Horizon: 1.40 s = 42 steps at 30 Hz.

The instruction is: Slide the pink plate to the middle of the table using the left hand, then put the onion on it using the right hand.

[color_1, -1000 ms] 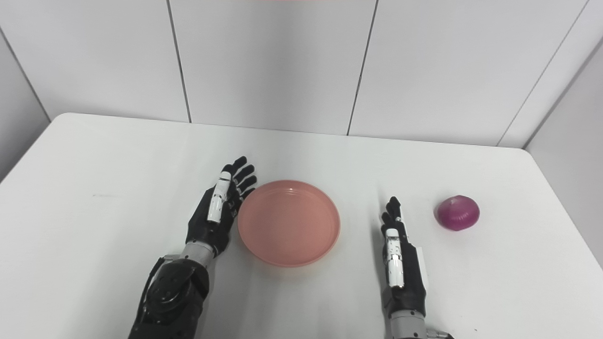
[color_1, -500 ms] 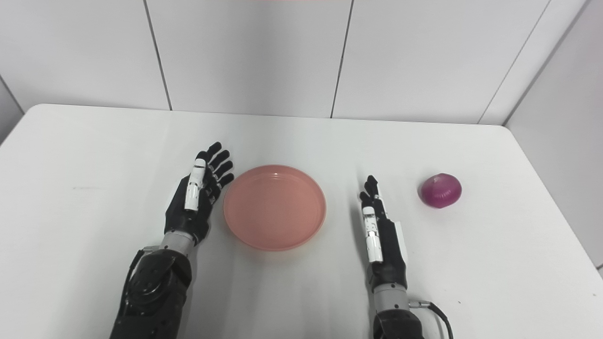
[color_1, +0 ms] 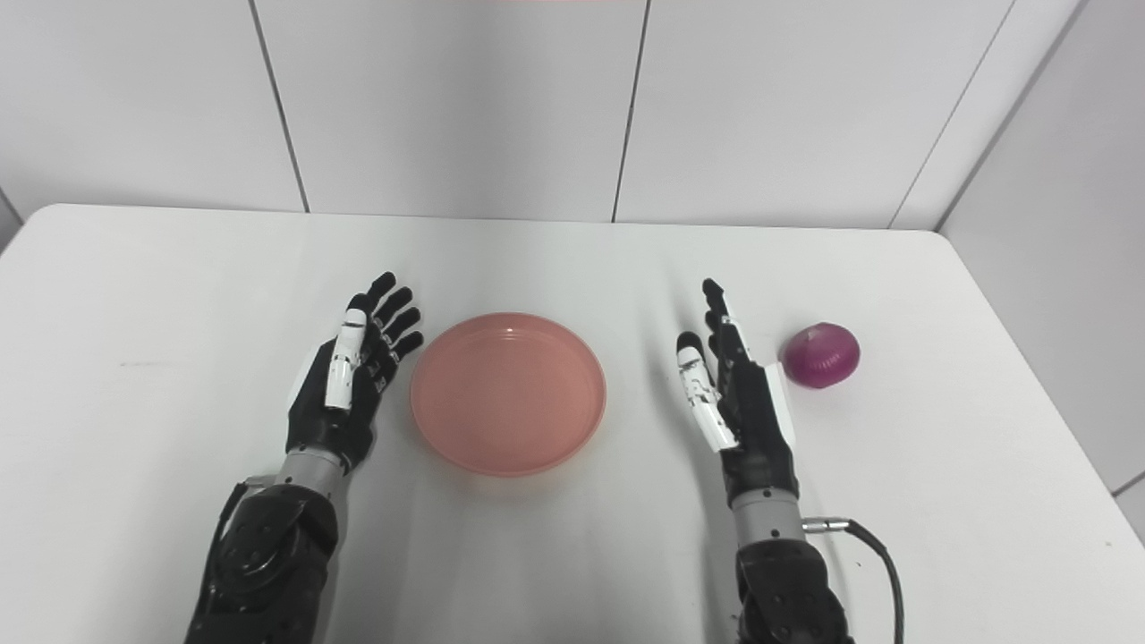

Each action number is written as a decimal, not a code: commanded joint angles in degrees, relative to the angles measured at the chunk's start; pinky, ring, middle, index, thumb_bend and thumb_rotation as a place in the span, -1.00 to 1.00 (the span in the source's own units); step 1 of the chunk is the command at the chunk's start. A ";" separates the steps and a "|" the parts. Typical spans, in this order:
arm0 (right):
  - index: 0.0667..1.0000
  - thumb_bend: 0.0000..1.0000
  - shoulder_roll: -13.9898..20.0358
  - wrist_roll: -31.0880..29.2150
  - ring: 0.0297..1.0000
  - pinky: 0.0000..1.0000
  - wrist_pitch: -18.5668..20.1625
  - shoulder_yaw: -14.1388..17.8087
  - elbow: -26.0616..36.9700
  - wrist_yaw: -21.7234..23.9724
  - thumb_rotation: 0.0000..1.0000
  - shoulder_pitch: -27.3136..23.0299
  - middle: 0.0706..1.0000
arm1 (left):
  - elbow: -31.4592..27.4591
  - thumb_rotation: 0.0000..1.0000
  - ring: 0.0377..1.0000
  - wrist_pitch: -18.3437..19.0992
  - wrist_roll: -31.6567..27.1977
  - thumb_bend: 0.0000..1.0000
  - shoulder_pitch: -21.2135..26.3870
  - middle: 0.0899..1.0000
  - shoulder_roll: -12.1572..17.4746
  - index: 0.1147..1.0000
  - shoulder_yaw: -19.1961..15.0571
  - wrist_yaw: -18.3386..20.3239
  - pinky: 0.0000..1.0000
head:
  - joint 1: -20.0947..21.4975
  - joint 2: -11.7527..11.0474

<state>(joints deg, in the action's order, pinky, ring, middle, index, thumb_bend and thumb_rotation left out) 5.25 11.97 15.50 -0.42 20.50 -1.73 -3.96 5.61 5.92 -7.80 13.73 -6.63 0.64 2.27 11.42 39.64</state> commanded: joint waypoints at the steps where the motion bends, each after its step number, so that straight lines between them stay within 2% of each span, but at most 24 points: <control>1: 0.89 -0.11 1.77 2.73 1.00 1.00 0.78 -0.12 2.61 0.47 0.45 -1.84 0.92 | 0.15 1.00 0.83 -0.80 -0.08 -0.07 -0.10 0.84 -0.01 0.79 -0.03 0.17 0.77 | 0.09 0.07; 4: 0.89 0.04 3.17 4.10 0.86 0.75 0.79 -0.05 3.31 0.94 0.53 -2.58 0.88 | 0.22 1.00 0.84 -1.05 -0.20 -0.08 -0.28 0.85 0.02 0.80 0.01 0.34 0.78 | 0.22 0.11; 6: 0.88 0.14 4.28 5.86 0.83 0.69 1.57 -0.16 4.21 1.44 0.54 -3.28 0.87 | 0.36 1.00 0.83 -1.29 -0.07 -0.08 -0.41 0.85 0.12 0.80 0.06 0.38 0.78 | 0.44 0.13; 10: 0.86 0.41 5.92 7.89 0.80 0.71 1.74 0.01 4.93 1.87 0.42 -4.52 0.85 | 1.01 1.00 0.83 -1.87 -0.06 -0.06 -0.47 0.85 0.43 0.80 0.10 0.70 0.78 | 0.88 0.03; 13: 0.85 0.53 7.67 9.57 0.79 0.68 1.77 0.28 5.16 2.66 0.37 -5.42 0.84 | 1.04 1.00 0.83 -1.92 -0.21 -0.05 -0.62 0.85 0.39 0.80 0.11 0.81 0.78 | 0.91 0.05; 16: 0.85 0.66 9.43 11.81 0.78 0.58 1.99 0.55 5.41 3.34 0.20 -6.25 0.83 | 0.93 1.00 0.82 -1.83 -0.22 -0.07 -0.79 0.84 0.21 0.79 0.04 0.73 0.77 | 1.15 -0.05; 18: 0.84 0.69 10.40 13.02 0.76 0.59 1.91 0.89 5.23 3.44 0.14 -6.64 0.81 | 0.97 1.00 0.82 -1.89 -0.33 -0.07 -0.83 0.84 0.19 0.79 -0.04 0.80 0.76 | 1.46 -0.09; 19: 0.84 0.78 11.09 13.78 0.75 0.60 1.79 1.21 4.95 3.37 0.11 -6.84 0.80 | 1.02 1.00 0.82 -1.98 -0.46 -0.08 -0.87 0.84 0.22 0.80 -0.09 0.90 0.76 | 1.68 -0.06; 20: 0.84 0.86 11.89 14.57 0.74 0.60 1.45 1.59 4.51 3.23 0.12 -6.97 0.78 | 0.98 1.00 0.82 -1.93 -0.54 -0.08 -0.93 0.84 0.24 0.80 -0.12 0.94 0.76 | 1.89 -0.05; 24: 0.82 0.98 14.14 16.96 0.72 0.59 -0.60 2.64 2.66 2.26 0.13 -7.34 0.76 | 1.22 1.00 0.83 -2.02 -0.83 -0.09 -0.98 0.84 0.25 0.80 -0.35 1.02 0.76 | 2.32 -0.14; 34: 0.83 1.00 19.09 21.59 0.76 0.63 2.65 5.14 3.63 3.91 -0.08 -8.33 0.79 | 2.37 1.00 0.84 -3.05 -1.96 -0.09 -0.85 0.85 0.54 0.82 -0.73 1.92 0.80 | 2.99 -0.51; 36: 0.82 1.00 19.60 22.89 0.69 0.54 3.61 5.36 4.18 4.68 -0.17 -8.55 0.75 | 2.53 1.00 0.84 -3.20 -2.10 -0.09 -0.86 0.86 0.60 0.82 -0.76 1.97 0.80 | 3.14 -0.58; 38: 0.81 1.00 20.24 23.87 0.67 0.50 3.56 5.71 4.24 5.12 -0.20 -8.71 0.73 | 2.48 1.00 0.84 -3.05 -2.08 -0.09 -0.88 0.86 0.70 0.81 -0.66 1.93 0.79 | 3.35 -0.66; 42: 0.78 1.00 20.96 24.71 0.73 0.58 2.49 6.86 3.82 4.93 -0.30 -8.70 0.77 | 2.48 1.00 0.84 -2.97 -1.84 -0.09 -0.85 0.86 0.99 0.82 -0.45 2.01 0.81 | 3.68 -0.79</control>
<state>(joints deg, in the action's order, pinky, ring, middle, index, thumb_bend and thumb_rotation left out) 24.50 35.71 18.11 5.22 23.14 4.17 -10.93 7.46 2.56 -9.84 13.35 -6.13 0.20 4.11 15.12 38.94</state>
